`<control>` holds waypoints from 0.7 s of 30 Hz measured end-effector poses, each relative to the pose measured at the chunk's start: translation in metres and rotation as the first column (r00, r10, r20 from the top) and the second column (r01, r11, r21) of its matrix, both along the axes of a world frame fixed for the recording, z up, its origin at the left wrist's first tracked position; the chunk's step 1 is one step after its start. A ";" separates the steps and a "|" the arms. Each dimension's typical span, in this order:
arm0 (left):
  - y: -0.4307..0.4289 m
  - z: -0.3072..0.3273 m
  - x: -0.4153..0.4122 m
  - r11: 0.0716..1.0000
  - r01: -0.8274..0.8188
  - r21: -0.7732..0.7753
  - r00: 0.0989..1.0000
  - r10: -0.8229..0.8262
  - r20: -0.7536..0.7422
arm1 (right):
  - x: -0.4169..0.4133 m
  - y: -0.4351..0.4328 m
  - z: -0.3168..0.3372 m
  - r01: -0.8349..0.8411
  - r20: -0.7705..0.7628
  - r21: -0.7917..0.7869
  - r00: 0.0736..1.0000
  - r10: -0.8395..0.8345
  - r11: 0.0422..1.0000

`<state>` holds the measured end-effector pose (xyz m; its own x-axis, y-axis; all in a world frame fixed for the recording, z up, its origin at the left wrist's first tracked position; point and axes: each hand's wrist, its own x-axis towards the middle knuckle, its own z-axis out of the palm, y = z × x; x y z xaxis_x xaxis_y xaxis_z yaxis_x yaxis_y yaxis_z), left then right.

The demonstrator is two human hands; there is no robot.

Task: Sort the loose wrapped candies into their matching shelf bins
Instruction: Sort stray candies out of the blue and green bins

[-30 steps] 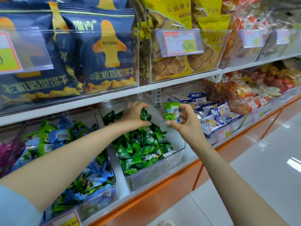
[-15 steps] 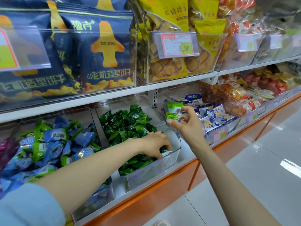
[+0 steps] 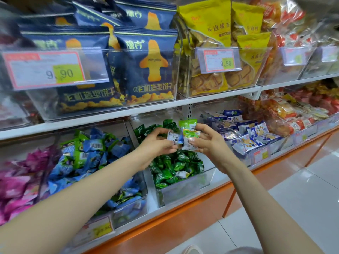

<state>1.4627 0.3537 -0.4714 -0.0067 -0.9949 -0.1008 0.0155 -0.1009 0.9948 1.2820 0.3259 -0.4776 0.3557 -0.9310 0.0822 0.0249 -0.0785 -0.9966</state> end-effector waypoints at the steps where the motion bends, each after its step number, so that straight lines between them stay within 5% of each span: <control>1: 0.007 0.003 0.004 1.000 -0.012 0.008 0.999 0.012 -0.032 | 0.005 0.004 0.001 -0.032 -0.025 -0.009 0.999 0.032 0.999; 6: 0.051 0.014 0.031 0.997 -0.066 -0.030 0.998 0.065 -0.025 | 0.041 0.029 0.009 -0.092 -0.054 -0.059 0.995 0.089 0.994; 14: 0.118 0.025 0.083 0.945 -0.252 -0.206 0.919 0.301 0.255 | 0.130 0.076 0.022 -0.144 -0.044 -0.059 0.989 0.142 0.988; 21: 0.160 0.015 0.136 0.899 -0.355 -0.257 0.897 0.405 0.177 | 0.183 0.106 0.027 -0.121 0.002 0.055 0.993 0.121 0.991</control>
